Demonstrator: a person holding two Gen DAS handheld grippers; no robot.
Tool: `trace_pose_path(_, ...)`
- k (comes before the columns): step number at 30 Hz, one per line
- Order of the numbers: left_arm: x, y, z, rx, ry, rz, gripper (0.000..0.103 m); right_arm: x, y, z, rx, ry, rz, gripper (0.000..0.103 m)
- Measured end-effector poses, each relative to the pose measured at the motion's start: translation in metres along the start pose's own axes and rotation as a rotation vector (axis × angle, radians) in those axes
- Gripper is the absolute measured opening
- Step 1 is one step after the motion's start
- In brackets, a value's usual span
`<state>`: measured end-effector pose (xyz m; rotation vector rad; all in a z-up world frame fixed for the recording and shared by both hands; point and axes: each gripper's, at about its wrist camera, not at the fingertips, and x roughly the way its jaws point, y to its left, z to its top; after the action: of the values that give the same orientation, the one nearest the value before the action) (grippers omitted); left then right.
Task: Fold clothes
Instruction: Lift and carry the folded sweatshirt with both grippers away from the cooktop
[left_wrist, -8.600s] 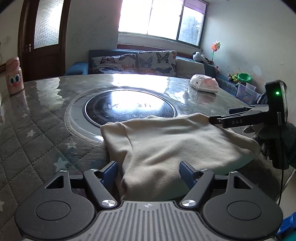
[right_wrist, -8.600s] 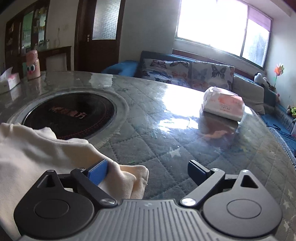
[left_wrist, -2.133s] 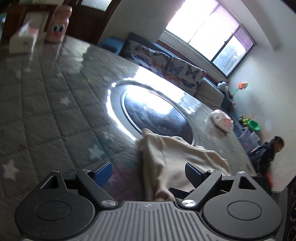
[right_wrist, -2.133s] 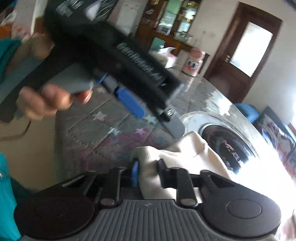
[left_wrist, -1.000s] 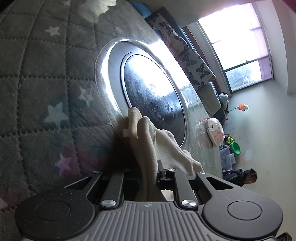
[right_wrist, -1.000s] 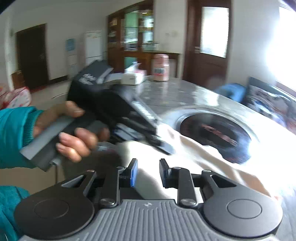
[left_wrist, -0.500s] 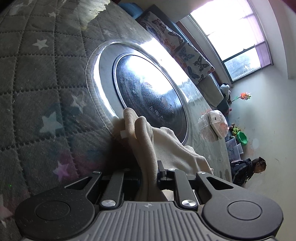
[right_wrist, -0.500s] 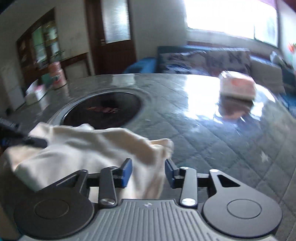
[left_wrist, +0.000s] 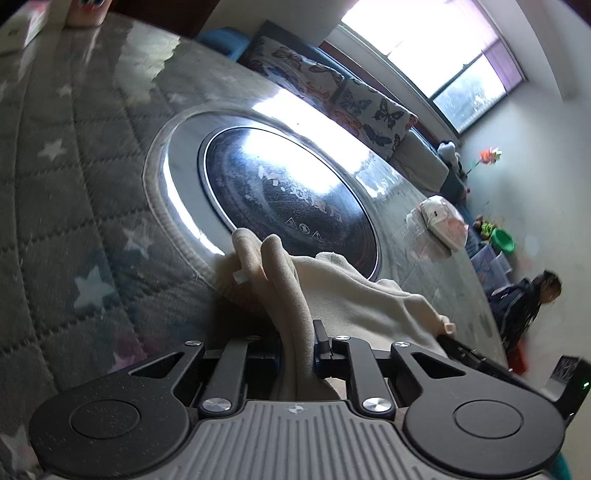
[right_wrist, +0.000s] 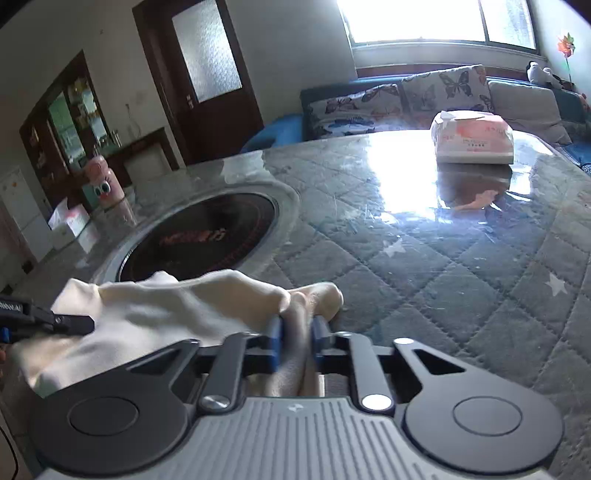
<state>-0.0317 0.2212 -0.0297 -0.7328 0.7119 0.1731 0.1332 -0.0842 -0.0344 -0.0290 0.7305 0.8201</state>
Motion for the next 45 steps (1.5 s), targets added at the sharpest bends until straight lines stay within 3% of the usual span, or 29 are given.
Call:
trace_pose_path(6, -0.004, -0.016, 0.005, 0.086, -0.02, 0.018, 0.014, -0.021, 0.008, 0.0, -0.017, -0.057, -0.017, 0.01)
trace_pose_path(14, 0.015, -0.061, 0.021, 0.185, -0.025, -0.027, 0.014, -0.058, 0.005, 0.017, -0.058, -0.148, -0.077, 0.01)
trace_pose_path(27, 0.069, -0.154, 0.043, 0.355, -0.014, -0.11, 0.014, -0.093, -0.053, 0.051, -0.064, -0.236, -0.279, 0.01)
trace_pose_path(35, 0.113, -0.204, 0.043, 0.418, 0.03, -0.152, 0.014, -0.098, -0.103, 0.056, -0.015, -0.225, -0.386, 0.01)
trace_pose_path(45, 0.16, -0.214, 0.04, 0.4, 0.124, -0.155, 0.014, -0.082, -0.147, 0.051, 0.048, -0.163, -0.439, 0.01)
